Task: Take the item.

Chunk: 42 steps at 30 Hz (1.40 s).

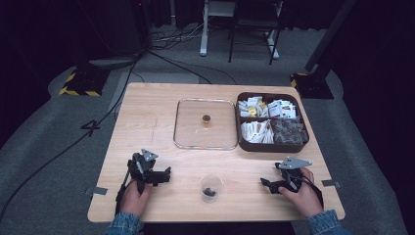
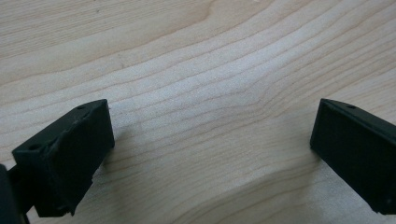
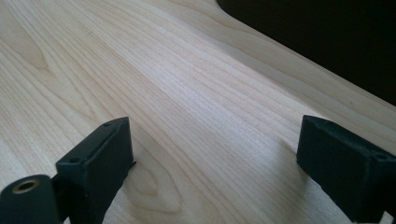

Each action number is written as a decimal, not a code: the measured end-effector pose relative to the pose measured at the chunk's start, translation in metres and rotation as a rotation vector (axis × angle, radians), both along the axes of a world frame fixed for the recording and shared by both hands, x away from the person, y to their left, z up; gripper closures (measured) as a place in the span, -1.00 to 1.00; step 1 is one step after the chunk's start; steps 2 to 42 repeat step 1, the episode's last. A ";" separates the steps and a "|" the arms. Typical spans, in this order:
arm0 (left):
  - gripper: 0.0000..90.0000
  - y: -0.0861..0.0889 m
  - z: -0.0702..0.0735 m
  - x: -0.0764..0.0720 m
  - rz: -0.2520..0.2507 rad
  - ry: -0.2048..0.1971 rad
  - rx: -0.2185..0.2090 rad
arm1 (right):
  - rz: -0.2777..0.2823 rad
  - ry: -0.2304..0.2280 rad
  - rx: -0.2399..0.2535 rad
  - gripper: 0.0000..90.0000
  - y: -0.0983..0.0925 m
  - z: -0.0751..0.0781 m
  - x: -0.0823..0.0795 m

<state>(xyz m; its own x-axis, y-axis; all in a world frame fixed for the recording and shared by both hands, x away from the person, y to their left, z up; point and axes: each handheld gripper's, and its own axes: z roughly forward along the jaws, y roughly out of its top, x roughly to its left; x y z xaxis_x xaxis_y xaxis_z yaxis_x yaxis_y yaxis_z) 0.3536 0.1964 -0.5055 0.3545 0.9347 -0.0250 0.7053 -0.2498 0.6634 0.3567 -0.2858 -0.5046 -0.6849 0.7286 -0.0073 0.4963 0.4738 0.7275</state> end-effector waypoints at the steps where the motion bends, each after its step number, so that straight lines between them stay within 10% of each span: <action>1: -1.00 0.000 0.000 0.000 0.000 0.000 0.000 | 0.000 0.000 0.000 -0.76 0.000 0.000 0.000; 42: -1.00 0.000 0.000 0.000 0.000 0.000 0.000 | 0.000 0.000 0.000 -0.76 0.000 0.000 0.000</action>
